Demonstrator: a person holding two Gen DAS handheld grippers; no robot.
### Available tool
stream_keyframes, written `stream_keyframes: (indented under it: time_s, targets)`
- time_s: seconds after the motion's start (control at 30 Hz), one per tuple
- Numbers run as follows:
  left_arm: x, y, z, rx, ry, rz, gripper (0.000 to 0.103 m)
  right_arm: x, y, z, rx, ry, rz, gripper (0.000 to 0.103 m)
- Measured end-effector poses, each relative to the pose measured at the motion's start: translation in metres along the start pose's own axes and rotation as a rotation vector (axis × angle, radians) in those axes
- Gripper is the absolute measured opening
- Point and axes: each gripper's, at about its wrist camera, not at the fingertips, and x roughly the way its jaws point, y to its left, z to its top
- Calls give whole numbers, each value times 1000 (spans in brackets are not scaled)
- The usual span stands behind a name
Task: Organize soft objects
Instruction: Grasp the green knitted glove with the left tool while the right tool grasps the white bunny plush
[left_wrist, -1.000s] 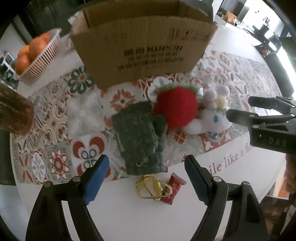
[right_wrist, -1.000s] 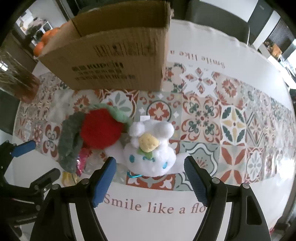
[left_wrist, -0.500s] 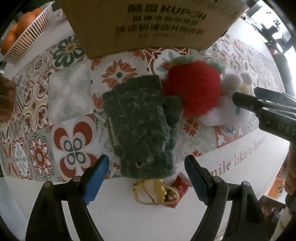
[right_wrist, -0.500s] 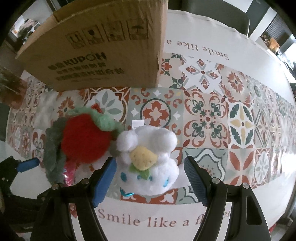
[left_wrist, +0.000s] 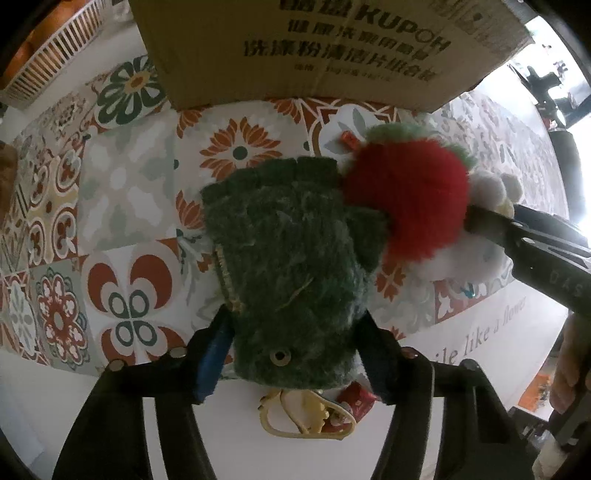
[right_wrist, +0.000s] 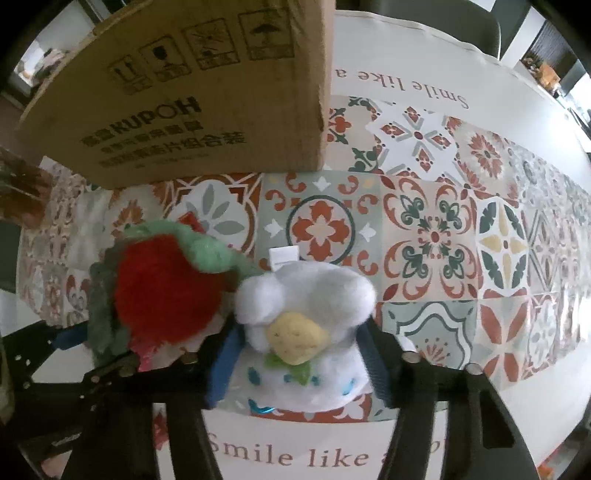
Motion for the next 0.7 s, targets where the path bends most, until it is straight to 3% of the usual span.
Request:
stream_keyframes:
  time_s: [0.17,0.47,0.7]
  targets:
    - [-11,-5,-4,13,-36,0,37,-8,-1,-7,-12,-19,-14,52]
    - [-34,-4,-7,40,-106,22,21,-26,-4,-28,-27,-53,-13,50]
    - [-54,6,-24,47,-161,9,18,-48,2,-38,-37,-87,-1,50]
